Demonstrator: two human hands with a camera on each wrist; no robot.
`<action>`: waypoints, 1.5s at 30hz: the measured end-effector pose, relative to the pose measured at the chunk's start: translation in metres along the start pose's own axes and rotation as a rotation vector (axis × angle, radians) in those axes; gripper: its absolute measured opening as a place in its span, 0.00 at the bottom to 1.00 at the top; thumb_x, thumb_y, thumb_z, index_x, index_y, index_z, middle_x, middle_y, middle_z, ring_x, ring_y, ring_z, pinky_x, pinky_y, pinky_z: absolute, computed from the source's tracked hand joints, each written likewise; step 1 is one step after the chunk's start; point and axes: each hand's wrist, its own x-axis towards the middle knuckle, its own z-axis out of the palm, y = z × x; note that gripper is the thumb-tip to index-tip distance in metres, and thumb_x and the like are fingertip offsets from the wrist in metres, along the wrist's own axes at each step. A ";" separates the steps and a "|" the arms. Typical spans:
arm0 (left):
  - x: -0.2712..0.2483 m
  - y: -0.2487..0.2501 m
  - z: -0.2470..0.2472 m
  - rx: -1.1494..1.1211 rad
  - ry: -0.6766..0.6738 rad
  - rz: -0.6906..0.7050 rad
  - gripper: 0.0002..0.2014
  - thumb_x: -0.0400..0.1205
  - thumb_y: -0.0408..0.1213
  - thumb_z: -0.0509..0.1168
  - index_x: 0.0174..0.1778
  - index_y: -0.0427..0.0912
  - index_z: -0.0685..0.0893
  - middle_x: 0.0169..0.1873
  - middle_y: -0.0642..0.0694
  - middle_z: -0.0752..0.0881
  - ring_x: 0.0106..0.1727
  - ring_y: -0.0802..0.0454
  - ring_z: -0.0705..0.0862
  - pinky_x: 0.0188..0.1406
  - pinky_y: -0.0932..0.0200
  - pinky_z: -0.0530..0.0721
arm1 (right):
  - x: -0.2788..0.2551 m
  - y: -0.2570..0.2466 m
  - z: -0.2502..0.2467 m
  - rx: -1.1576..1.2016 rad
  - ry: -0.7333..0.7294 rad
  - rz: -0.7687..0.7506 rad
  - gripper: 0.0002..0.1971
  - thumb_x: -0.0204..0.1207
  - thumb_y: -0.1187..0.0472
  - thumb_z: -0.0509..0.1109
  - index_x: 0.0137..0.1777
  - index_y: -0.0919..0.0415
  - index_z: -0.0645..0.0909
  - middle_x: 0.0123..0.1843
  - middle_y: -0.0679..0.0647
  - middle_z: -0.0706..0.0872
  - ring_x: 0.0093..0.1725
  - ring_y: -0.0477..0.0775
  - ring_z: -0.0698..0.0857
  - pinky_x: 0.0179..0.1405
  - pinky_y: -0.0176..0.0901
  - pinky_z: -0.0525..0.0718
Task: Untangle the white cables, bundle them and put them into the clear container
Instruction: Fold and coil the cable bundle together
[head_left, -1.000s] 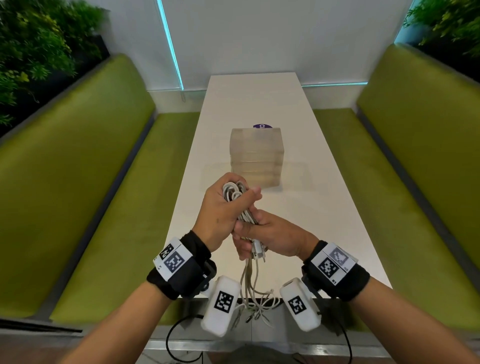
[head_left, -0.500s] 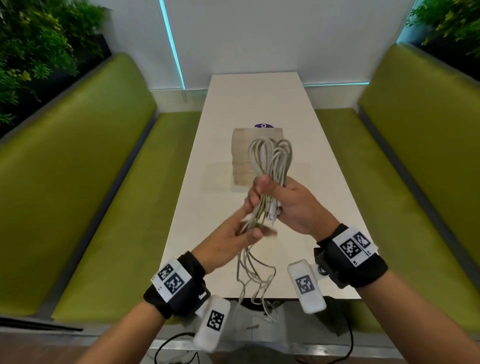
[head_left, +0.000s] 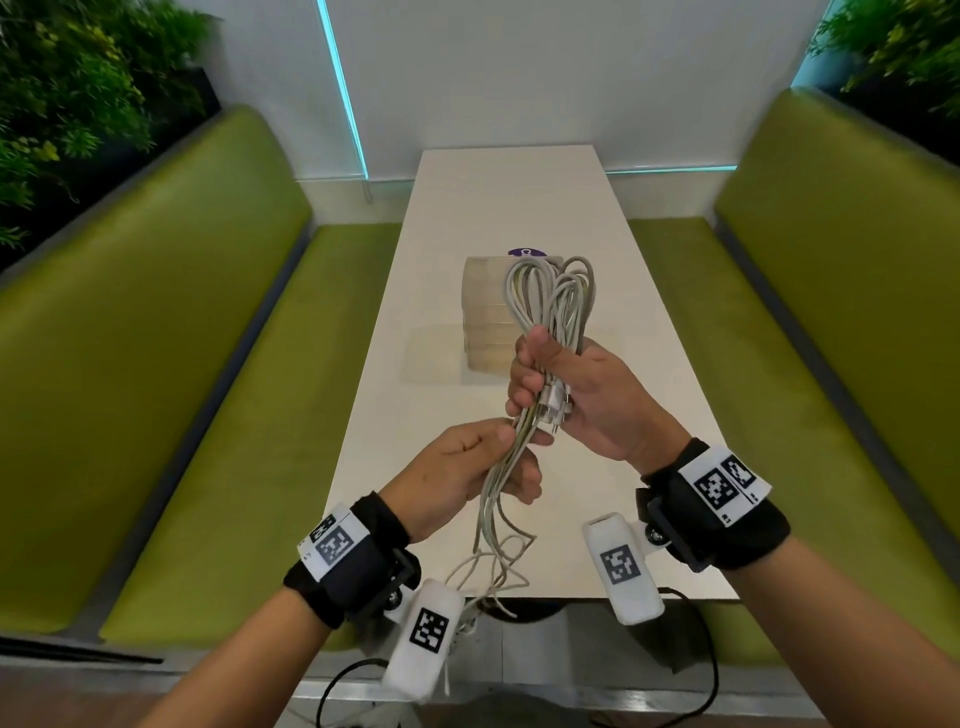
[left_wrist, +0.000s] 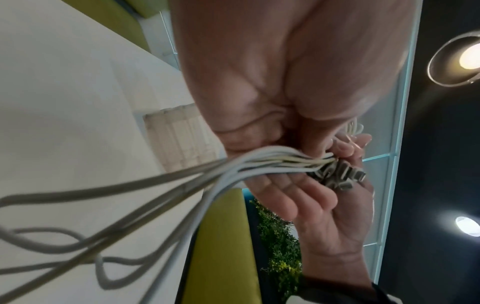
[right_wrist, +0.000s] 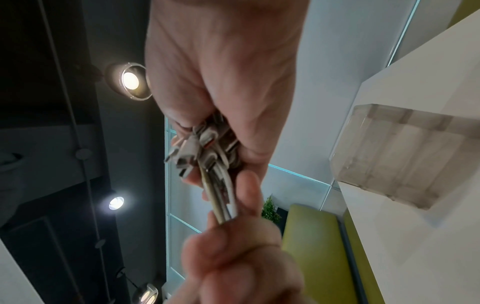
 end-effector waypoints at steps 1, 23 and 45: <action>0.000 0.001 0.000 -0.016 -0.013 -0.004 0.17 0.85 0.42 0.53 0.58 0.35 0.82 0.31 0.46 0.84 0.34 0.48 0.84 0.40 0.57 0.83 | 0.000 -0.001 0.000 0.011 -0.004 -0.003 0.15 0.84 0.53 0.55 0.40 0.61 0.74 0.30 0.51 0.76 0.32 0.51 0.79 0.42 0.51 0.76; -0.009 0.025 -0.008 0.165 -0.060 -0.076 0.18 0.84 0.47 0.56 0.34 0.40 0.78 0.19 0.54 0.63 0.22 0.56 0.59 0.24 0.65 0.62 | -0.007 -0.039 -0.009 -1.134 -0.333 0.340 0.08 0.73 0.51 0.74 0.33 0.44 0.82 0.28 0.43 0.82 0.31 0.52 0.78 0.31 0.49 0.78; -0.001 0.031 0.006 0.409 -0.223 -0.395 0.15 0.74 0.46 0.70 0.40 0.35 0.85 0.29 0.40 0.87 0.23 0.48 0.83 0.29 0.56 0.82 | -0.005 -0.026 0.015 -1.667 -0.650 0.505 0.06 0.76 0.61 0.69 0.51 0.53 0.83 0.45 0.51 0.88 0.39 0.50 0.81 0.39 0.43 0.78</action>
